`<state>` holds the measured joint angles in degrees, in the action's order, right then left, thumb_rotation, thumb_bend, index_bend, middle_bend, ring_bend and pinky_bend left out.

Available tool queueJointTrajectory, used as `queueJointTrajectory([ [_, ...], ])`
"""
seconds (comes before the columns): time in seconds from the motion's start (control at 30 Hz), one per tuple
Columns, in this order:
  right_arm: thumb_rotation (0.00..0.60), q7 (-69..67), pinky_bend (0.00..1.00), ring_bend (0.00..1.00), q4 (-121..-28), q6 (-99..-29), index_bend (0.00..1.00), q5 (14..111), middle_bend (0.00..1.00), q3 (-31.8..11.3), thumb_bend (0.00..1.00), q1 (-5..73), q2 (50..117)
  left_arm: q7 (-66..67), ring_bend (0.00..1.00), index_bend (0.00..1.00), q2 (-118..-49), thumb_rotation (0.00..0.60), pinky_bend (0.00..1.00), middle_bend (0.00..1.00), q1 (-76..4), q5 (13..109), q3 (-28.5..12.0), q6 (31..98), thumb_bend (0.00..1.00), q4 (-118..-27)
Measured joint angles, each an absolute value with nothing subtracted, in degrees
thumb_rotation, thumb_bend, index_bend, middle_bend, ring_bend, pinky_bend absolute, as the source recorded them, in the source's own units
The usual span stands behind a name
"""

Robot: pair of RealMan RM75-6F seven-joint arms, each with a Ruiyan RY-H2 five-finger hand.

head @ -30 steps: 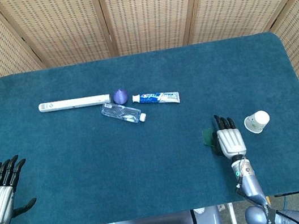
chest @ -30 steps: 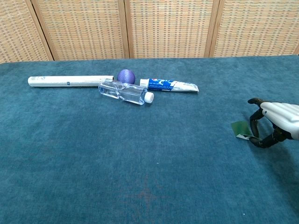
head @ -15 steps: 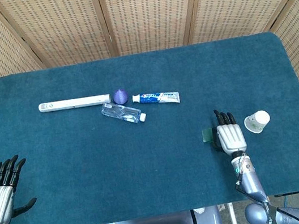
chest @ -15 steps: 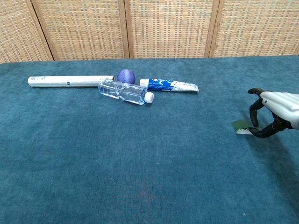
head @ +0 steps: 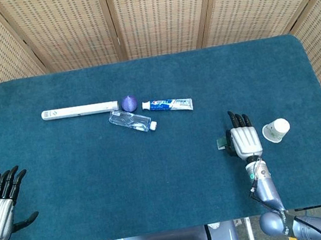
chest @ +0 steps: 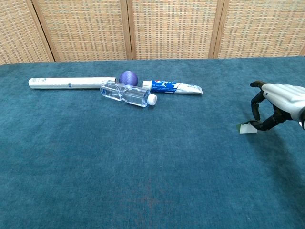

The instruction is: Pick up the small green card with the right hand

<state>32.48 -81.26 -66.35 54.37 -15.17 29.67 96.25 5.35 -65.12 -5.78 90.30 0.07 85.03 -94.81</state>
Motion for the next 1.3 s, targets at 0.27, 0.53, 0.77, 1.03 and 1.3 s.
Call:
queueJointTrajectory([
  [0.27,0.6,34.72,0.0,0.0,-83.7,-67.42,0.65,53.99,0.03,-17.57,0.54,31.68,94.95,4.77,0.0,0.0,-64.9,0.6,0.0,0.0,-5.82,90.1,0.0,84.91,0.08,-94.78],
  [0.53,0.6,38.57,0.0,0.0,-90.44,-70.69,0.61,54.1,0.01,-20.64,0.52,33.23,90.62,4.28,0.0,0.0,-64.64,0.6,0.0,0.0,-5.73,90.67,0.12,85.34,0.08,-95.05],
  [0.77,0.6,39.93,0.0,0.0,-97.56,-74.05,0.28,54.73,0.0,-21.75,0.3,32.43,85.04,3.95,0.0,0.0,-64.41,0.6,0.0,0.0,-5.6,91.21,0.18,85.89,0.08,-95.34],
  [1.03,0.6,37.31,0.0,0.0,-104.31,-79.3,0.08,59.94,0.0,-19.38,0.12,27.1,77.24,3.69,0.0,0.0,-64.2,0.6,0.0,0.0,-5.42,91.87,0.31,86.49,0.08,-95.54],
  [1.3,0.6,26.82,0.0,0.0,-106.56,-86.75,0.07,69.83,0.0,-13.27,0.1,18.12,71.5,4.36,0.0,0.0,-64.28,0.6,0.0,0.0,-5.33,92.82,0.69,86.76,0.08,-95.87],
])
